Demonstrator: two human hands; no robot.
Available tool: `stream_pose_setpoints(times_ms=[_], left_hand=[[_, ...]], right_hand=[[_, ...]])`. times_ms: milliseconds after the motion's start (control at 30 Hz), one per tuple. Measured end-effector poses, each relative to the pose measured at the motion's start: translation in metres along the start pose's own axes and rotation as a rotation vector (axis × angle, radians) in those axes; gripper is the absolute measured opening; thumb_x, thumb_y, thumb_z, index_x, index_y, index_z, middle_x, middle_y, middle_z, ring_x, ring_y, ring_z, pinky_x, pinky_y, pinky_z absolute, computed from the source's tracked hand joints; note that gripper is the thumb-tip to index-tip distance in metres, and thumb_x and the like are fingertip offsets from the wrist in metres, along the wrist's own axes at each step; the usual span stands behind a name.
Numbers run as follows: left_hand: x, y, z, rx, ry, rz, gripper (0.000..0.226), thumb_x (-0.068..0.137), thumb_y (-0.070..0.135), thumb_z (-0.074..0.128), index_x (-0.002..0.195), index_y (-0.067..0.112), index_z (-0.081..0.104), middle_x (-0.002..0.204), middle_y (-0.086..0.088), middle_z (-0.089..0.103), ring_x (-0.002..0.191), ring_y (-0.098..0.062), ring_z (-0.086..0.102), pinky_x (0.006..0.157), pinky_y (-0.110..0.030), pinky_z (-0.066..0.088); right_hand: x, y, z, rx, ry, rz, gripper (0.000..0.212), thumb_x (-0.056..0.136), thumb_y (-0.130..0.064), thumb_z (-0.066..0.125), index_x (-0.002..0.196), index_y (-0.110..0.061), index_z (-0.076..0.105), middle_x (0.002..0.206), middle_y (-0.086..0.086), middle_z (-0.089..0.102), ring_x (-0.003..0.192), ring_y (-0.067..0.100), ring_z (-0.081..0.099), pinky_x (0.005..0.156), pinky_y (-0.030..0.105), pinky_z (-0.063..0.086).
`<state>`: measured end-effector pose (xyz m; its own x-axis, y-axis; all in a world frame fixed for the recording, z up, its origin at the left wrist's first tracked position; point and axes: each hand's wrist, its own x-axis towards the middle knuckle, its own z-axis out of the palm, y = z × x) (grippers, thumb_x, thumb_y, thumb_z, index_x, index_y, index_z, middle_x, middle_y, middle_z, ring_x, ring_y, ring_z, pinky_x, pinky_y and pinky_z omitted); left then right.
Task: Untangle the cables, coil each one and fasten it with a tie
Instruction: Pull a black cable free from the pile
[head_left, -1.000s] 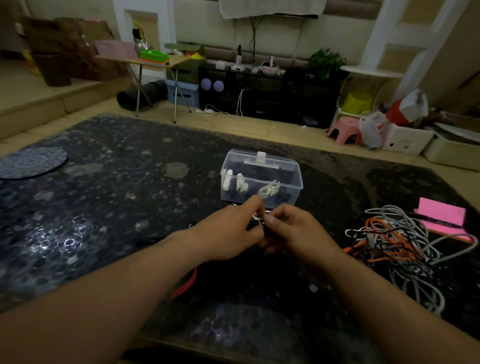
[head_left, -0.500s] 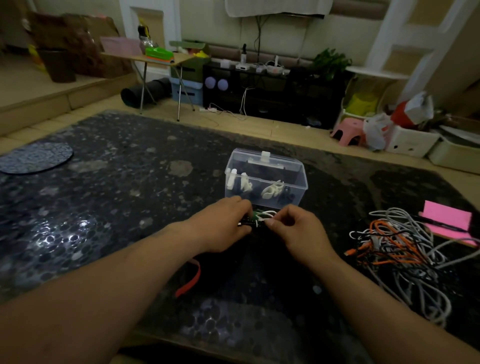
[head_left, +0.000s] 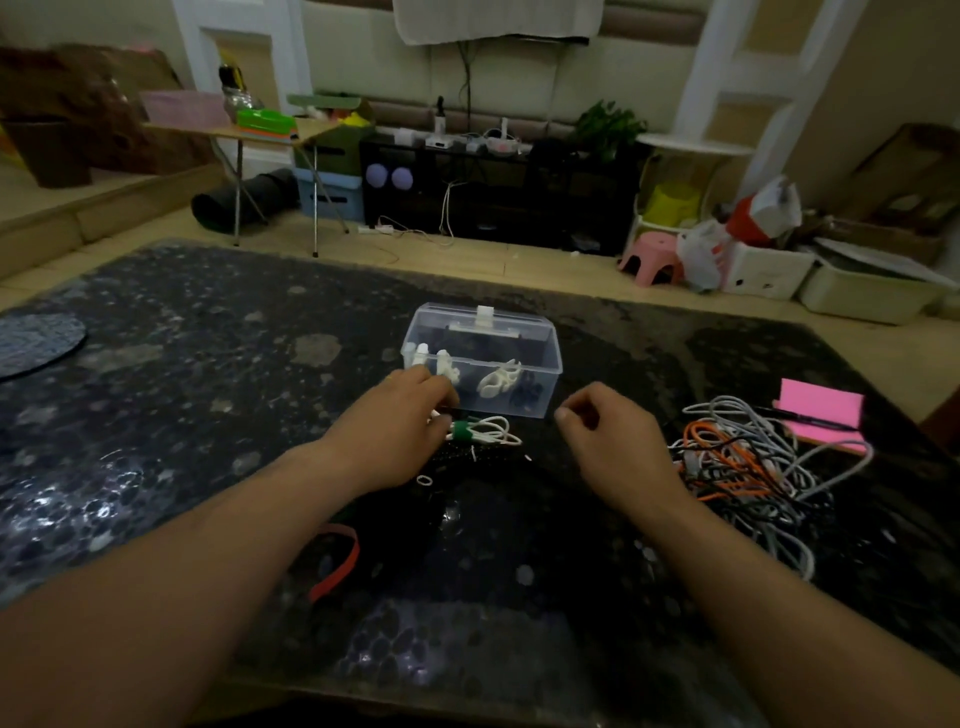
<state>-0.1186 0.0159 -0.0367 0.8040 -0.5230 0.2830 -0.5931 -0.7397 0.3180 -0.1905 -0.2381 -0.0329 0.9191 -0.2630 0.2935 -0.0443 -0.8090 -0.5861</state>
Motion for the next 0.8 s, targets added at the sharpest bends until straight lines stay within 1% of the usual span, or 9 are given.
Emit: stream_pose_setpoints(times_ms=[100, 167, 267, 367, 500, 533, 600, 700, 800], left_hand=[[0.005, 0.000, -0.017, -0.004, -0.023, -0.051, 0.013, 0.097, 0.016, 0.060, 0.100, 0.025, 0.070, 0.104, 0.001, 0.067, 0.101, -0.023, 0.064, 0.087, -0.042, 0.055], [0.004, 0.002, -0.029, -0.016, -0.105, -0.088, 0.016, 0.096, 0.016, 0.061, 0.095, 0.028, 0.071, 0.100, 0.005, 0.069, 0.096, -0.019, 0.066, 0.085, -0.039, 0.056], [-0.004, 0.011, -0.035, 0.010, -0.339, -0.026, 0.016, 0.094, 0.021, 0.067, 0.104, 0.029, 0.078, 0.106, 0.010, 0.072, 0.097, -0.011, 0.065, 0.090, -0.032, 0.054], [-0.015, 0.016, -0.025, 0.097, -0.527, 0.023, 0.021, 0.093, 0.030, 0.068, 0.112, 0.035, 0.076, 0.111, 0.013, 0.068, 0.098, -0.010, 0.063, 0.092, -0.033, 0.054], [-0.023, 0.008, -0.017, 0.170, -0.507, 0.002, 0.024, 0.089, 0.031, 0.067, 0.112, 0.038, 0.071, 0.113, 0.012, 0.067, 0.100, -0.014, 0.065, 0.090, -0.039, 0.056], [-0.025, 0.006, -0.019, 0.181, -0.503, -0.006, 0.023, 0.087, 0.031, 0.067, 0.109, 0.038, 0.071, 0.111, 0.012, 0.067, 0.098, -0.015, 0.065, 0.088, -0.039, 0.056], [-0.029, 0.001, -0.022, 0.189, -0.510, -0.019, 0.017, 0.083, 0.030, 0.065, 0.097, 0.037, 0.070, 0.104, 0.013, 0.065, 0.093, -0.014, 0.064, 0.085, -0.038, 0.056], [-0.033, -0.003, -0.028, 0.225, -0.537, -0.059, 0.006, 0.076, 0.034, 0.056, 0.075, 0.040, 0.058, 0.090, 0.014, 0.062, 0.084, -0.014, 0.061, 0.079, -0.037, 0.055], [-0.035, -0.007, -0.032, 0.255, -0.546, -0.090, 0.015, 0.082, 0.030, 0.059, 0.070, 0.037, 0.055, 0.084, 0.014, 0.060, 0.081, -0.016, 0.061, 0.077, -0.039, 0.056]], right_hand=[[0.000, 0.010, -0.022, 0.005, 0.015, 0.018, 0.009, 0.100, -0.031, 0.068, 0.093, -0.027, 0.070, 0.088, -0.010, 0.070, 0.084, 0.010, 0.064, 0.077, 0.029, 0.045], [-0.003, 0.017, -0.030, -0.008, 0.013, 0.021, 0.009, 0.100, -0.031, 0.067, 0.091, -0.028, 0.069, 0.088, -0.011, 0.070, 0.084, 0.010, 0.064, 0.077, 0.029, 0.044], [-0.011, 0.025, -0.036, -0.034, -0.010, 0.001, 0.009, 0.098, -0.029, 0.068, 0.089, -0.029, 0.069, 0.084, -0.014, 0.069, 0.082, 0.009, 0.065, 0.076, 0.029, 0.044], [-0.018, 0.027, -0.038, -0.065, -0.045, -0.035, 0.010, 0.098, -0.030, 0.069, 0.088, -0.033, 0.068, 0.082, -0.017, 0.068, 0.078, 0.001, 0.063, 0.073, 0.028, 0.044], [-0.020, 0.022, -0.040, -0.075, -0.089, -0.079, 0.011, 0.099, -0.032, 0.068, 0.089, -0.036, 0.066, 0.083, -0.017, 0.066, 0.078, -0.008, 0.058, 0.065, 0.019, 0.041], [-0.020, 0.020, -0.040, -0.077, -0.094, -0.088, 0.010, 0.099, -0.033, 0.068, 0.090, -0.036, 0.067, 0.083, -0.017, 0.066, 0.078, -0.008, 0.058, 0.065, 0.021, 0.041], [-0.021, 0.018, -0.039, -0.082, -0.106, -0.099, 0.009, 0.099, -0.033, 0.068, 0.090, -0.034, 0.068, 0.083, -0.015, 0.068, 0.078, -0.004, 0.059, 0.069, 0.028, 0.044], [-0.021, 0.016, -0.039, -0.099, -0.127, -0.104, 0.009, 0.099, -0.035, 0.067, 0.090, -0.033, 0.068, 0.085, -0.014, 0.069, 0.080, 0.004, 0.064, 0.072, 0.032, 0.049], [-0.022, 0.016, -0.043, -0.099, -0.141, -0.112, 0.009, 0.100, -0.035, 0.067, 0.091, -0.034, 0.068, 0.086, -0.014, 0.069, 0.079, 0.000, 0.062, 0.068, 0.029, 0.046]])
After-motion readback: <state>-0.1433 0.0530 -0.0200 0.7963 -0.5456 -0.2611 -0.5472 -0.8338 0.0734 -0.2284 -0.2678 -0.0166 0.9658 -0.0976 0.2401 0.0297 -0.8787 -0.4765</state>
